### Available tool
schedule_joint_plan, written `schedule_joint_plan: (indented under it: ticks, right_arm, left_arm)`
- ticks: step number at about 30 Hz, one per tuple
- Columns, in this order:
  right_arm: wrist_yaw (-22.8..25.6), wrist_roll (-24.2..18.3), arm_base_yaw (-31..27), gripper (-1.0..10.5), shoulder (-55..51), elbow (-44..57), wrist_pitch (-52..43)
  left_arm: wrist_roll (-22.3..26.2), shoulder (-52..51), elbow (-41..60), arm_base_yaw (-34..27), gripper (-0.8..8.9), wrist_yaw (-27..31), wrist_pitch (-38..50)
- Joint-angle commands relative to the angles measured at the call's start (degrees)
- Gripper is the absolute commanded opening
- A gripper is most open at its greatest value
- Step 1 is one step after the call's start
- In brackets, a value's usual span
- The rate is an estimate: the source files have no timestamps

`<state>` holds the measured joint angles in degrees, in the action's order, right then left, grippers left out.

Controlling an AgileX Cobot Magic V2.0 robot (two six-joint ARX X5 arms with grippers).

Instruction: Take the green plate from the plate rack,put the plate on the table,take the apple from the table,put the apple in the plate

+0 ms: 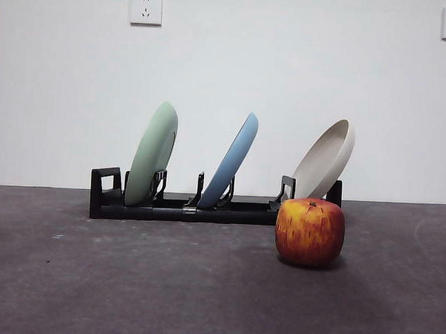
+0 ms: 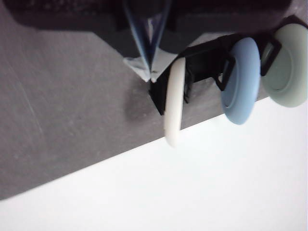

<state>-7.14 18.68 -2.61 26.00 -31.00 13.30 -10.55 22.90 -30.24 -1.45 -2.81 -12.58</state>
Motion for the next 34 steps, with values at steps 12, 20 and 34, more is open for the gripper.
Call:
schedule_joint_plan:
  ticks: [12,20,34]
  right_arm:
    - [-21.9,-11.0,0.0,0.2,29.2,-24.1,9.7]
    - [-22.8,-10.6,0.0,3.5,31.7,-24.4,10.0]
    - [-22.9,-9.5,0.1,3.5,31.7,-24.4,10.8]
  left_arm:
    - [3.4,32.8,-27.8,0.0,0.1,-19.1,-11.9]
    - [4.4,41.6,-32.6,2.3,3.12,-20.7,-8.8]
    - [5.7,73.6,-69.8,7.6,3.11,-26.0,-22.7]
